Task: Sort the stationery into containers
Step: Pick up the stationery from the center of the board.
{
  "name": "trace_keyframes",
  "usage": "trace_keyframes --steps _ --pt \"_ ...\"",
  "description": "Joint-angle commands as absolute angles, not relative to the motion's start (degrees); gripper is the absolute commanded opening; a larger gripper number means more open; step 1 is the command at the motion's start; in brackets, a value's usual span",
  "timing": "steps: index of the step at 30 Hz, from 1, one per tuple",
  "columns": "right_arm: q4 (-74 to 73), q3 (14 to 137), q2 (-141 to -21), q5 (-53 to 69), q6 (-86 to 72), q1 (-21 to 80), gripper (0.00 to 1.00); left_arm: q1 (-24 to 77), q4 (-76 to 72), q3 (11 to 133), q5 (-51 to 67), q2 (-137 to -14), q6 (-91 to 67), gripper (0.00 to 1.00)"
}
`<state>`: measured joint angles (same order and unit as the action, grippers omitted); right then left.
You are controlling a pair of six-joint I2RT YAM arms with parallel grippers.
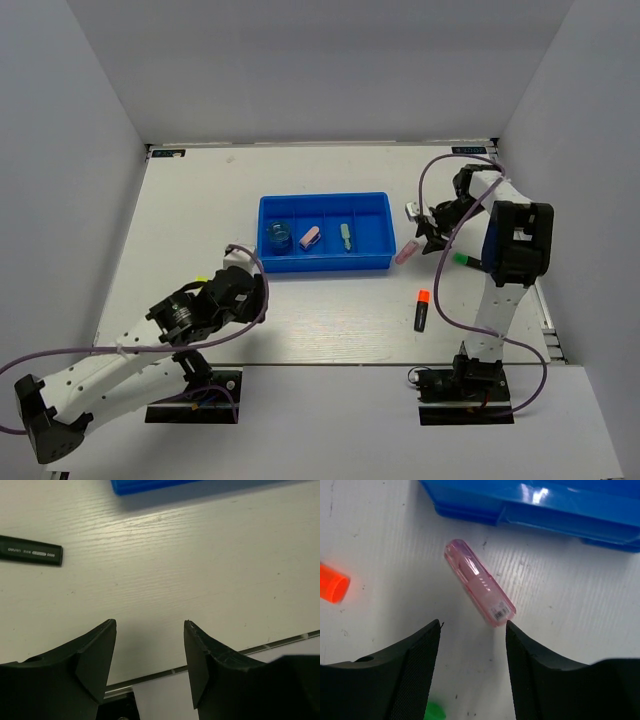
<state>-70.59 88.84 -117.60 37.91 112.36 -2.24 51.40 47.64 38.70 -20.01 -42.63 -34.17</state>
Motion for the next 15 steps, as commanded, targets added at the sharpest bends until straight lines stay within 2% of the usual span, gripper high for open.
trace_keyframes --steps 1,4,8,15 --pt "-69.96 88.15 -117.85 39.2 137.91 -1.15 0.58 51.59 50.62 37.62 -22.85 -41.05 -37.26 0.67" --pt "-68.21 88.77 -119.0 39.2 136.85 -0.09 0.58 51.68 50.89 37.26 -22.68 -40.43 -37.88 0.67" --pt "-63.82 88.77 -120.06 38.32 134.92 2.37 0.64 51.68 51.68 37.18 -22.85 -39.47 -38.32 0.67" --pt "-59.87 89.65 -122.43 36.48 133.77 4.13 0.64 51.59 52.38 35.51 -22.85 -38.06 -39.64 0.67"
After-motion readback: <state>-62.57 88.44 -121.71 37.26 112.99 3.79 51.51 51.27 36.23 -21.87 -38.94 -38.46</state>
